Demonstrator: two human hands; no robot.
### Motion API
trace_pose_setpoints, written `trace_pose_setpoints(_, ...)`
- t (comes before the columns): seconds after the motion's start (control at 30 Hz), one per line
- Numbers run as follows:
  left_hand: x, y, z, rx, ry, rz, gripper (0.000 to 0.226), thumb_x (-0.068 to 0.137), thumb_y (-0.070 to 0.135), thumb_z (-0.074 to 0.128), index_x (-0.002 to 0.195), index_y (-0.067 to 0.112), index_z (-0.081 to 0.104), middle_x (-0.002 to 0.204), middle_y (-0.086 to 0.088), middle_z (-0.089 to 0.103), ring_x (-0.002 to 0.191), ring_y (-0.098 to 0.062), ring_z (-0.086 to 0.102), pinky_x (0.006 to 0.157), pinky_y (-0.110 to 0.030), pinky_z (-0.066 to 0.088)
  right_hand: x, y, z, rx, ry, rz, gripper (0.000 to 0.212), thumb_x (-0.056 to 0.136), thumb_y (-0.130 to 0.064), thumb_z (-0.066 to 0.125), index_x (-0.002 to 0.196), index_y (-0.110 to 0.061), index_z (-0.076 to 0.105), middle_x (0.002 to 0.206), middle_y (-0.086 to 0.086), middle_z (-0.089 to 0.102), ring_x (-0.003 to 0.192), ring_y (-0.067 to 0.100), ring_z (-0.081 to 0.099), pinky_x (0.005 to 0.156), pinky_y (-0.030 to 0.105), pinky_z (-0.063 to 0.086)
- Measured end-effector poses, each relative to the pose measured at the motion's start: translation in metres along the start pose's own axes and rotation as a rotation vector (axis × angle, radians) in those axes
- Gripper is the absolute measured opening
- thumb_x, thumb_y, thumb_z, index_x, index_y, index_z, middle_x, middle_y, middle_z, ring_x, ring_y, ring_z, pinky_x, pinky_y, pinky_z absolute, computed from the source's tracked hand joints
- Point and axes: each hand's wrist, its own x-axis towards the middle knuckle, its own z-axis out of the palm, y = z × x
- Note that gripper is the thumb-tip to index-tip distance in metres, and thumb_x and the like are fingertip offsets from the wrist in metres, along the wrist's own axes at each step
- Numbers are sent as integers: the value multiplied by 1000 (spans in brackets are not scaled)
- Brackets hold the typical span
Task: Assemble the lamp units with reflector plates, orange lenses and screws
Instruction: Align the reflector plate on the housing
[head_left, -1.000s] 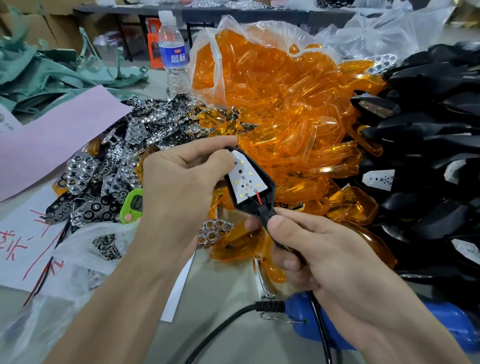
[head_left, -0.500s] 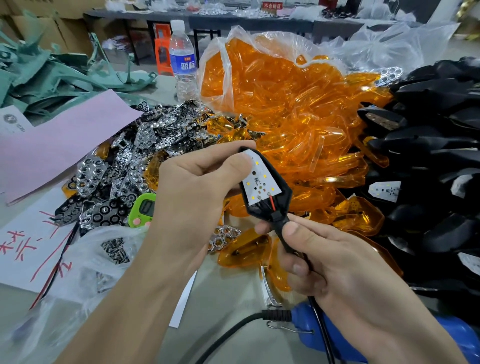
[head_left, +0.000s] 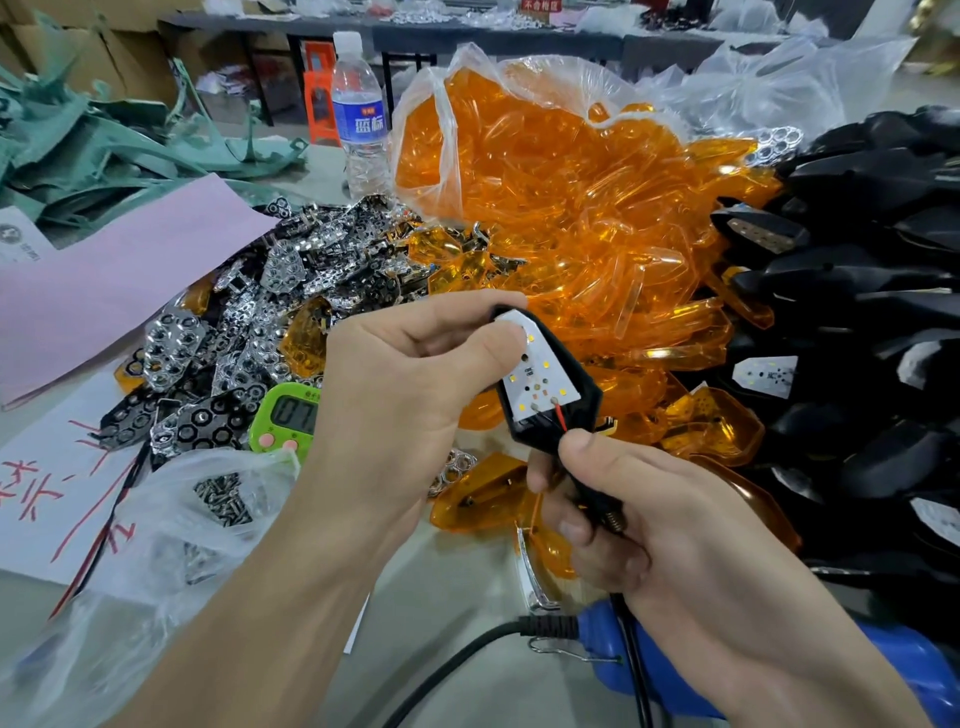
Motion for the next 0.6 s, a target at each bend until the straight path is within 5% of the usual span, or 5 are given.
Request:
trace_pose_setpoints(0.33, 1, 0, -1, -17, -24, -12, 22, 83, -1, 77, 91, 19, 84, 85, -7, 80, 77, -15, 75, 66, -22, 57, 2, 2, 5, -27, 32, -6, 35, 72, -48, 61, 76, -13, 64, 59, 1, 43, 50, 9, 30, 45, 19, 23)
trace_pose_setpoints(0.47, 1, -2, -1, -20, -45, -46, 20, 88, 4, 75, 92, 21, 85, 84, -5, 80, 76, -14, 74, 63, -24, 58, 4, 5, 6, -50, 81, -18, 30, 93, -37, 58, 73, -14, 61, 59, 2, 40, 50, 10, 28, 48, 24, 20)
trace_pose_setpoints(0.6, 1, -2, -1, -30, -80, -51, 16, 86, 12, 74, 91, 22, 84, 85, -4, 80, 77, -14, 74, 66, -23, 57, 6, 4, 10, -68, 102, -41, 34, 83, -45, 63, 68, -15, 60, 56, 2, 38, 51, 15, 24, 50, 31, 17)
